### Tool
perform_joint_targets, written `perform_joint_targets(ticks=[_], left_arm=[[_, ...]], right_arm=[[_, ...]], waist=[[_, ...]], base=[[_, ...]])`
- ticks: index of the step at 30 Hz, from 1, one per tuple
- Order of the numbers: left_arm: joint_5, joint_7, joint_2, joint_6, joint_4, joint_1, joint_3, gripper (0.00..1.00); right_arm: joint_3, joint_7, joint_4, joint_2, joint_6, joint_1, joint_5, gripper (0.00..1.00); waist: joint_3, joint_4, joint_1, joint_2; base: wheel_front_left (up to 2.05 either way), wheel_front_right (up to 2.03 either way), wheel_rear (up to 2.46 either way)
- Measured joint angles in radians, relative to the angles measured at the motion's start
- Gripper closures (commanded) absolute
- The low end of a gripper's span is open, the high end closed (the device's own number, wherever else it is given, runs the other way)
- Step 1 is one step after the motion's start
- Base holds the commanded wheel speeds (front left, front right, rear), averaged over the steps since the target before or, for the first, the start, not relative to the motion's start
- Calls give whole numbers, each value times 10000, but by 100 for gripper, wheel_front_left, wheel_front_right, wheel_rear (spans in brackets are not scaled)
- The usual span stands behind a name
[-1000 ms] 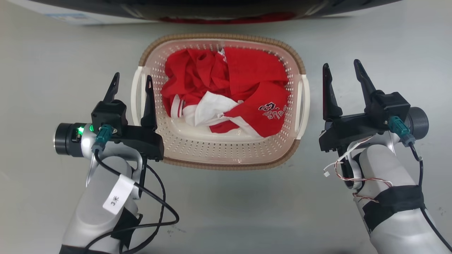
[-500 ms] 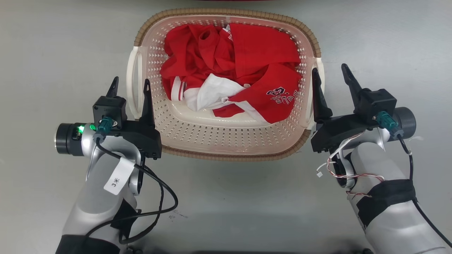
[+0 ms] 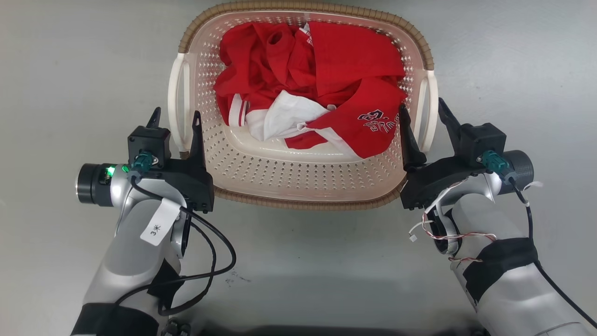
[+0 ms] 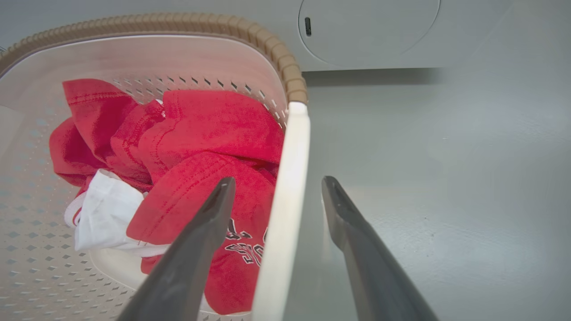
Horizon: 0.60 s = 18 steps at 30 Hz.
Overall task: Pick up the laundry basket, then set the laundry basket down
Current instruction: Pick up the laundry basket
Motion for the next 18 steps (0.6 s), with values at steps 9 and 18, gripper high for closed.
perform_joint_targets(ticks=[9,18], left_arm=[[2,-2,-17,-274,623,-617,-232,0],[-2,0,-29,-351,1273,-1143,-405,0]], right_arm=[[485,-2,495,-10,-178,-399,587,0],[905,0,1189,-12,-322,-1020,1120,0]], waist=[[197,79,1,0],[324,96,1,0]], base=[[0,0,0],[0,0,0]])
